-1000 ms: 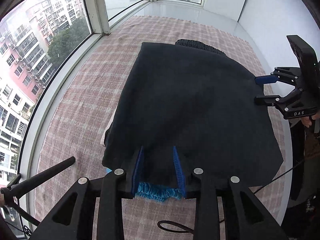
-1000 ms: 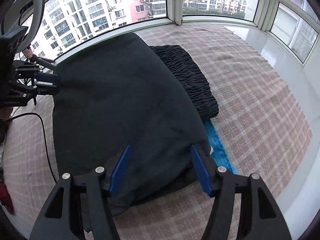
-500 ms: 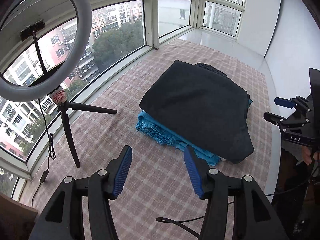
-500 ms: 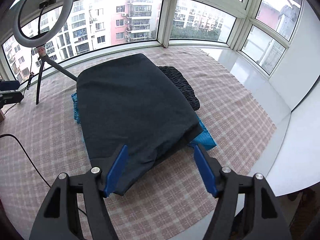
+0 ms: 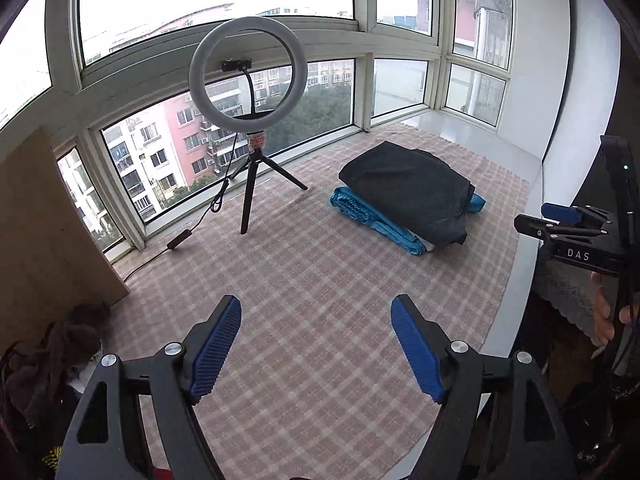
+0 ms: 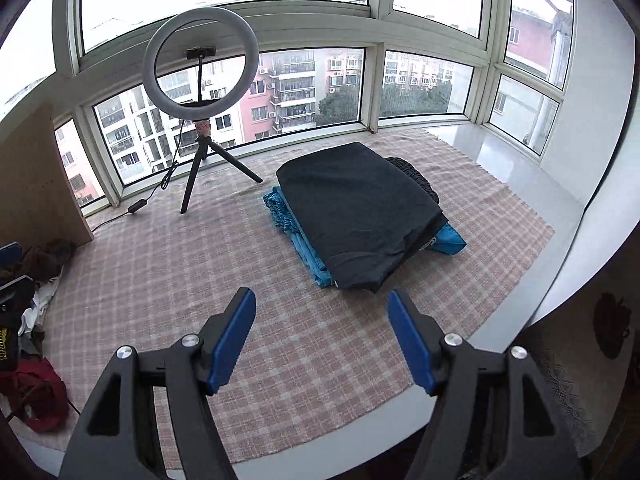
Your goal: Fold clothes
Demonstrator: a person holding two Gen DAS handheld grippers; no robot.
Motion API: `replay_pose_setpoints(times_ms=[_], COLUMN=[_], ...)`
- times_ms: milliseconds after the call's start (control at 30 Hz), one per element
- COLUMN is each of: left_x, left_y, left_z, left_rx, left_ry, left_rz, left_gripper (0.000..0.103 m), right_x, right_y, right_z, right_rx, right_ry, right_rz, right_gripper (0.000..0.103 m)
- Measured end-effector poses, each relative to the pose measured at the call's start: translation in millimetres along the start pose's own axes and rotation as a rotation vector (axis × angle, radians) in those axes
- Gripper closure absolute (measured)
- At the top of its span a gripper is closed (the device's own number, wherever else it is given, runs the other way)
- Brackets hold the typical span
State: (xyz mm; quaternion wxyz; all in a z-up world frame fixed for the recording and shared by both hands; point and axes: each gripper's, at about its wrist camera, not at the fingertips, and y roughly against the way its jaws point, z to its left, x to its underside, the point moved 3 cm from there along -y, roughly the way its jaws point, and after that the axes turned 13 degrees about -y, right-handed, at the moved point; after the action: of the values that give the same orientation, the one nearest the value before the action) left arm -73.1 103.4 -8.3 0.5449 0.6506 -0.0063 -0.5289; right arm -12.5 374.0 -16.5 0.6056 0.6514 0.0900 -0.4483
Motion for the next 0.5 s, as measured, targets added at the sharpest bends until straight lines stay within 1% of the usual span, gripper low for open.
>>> replay_pose_setpoints(times_ms=[100, 233, 400, 500], left_x=[39, 75, 98, 106], left_y=[33, 73, 112, 129], left_z=[13, 22, 24, 19], left_rx=[-0.019, -0.07, -0.082, -0.097], left_ry=[0.058, 0.077, 0.091, 0.077], left_rz=[0.017, 0.001, -0.036, -0.057], left_gripper=[0.027, 0.027, 0.027, 0.027], right_x=[23, 51, 74, 88], right_y=[27, 61, 88, 104], right_z=[18, 35, 49, 57], right_rx=[-0.018, -0.045, -0.05, -0.054], right_ry=[0.022, 0.032, 0.048, 0.057], right_rz=[-0.015, -0.023, -0.041, -0.052], right_gripper=[0.035, 0.034, 0.034, 0.034])
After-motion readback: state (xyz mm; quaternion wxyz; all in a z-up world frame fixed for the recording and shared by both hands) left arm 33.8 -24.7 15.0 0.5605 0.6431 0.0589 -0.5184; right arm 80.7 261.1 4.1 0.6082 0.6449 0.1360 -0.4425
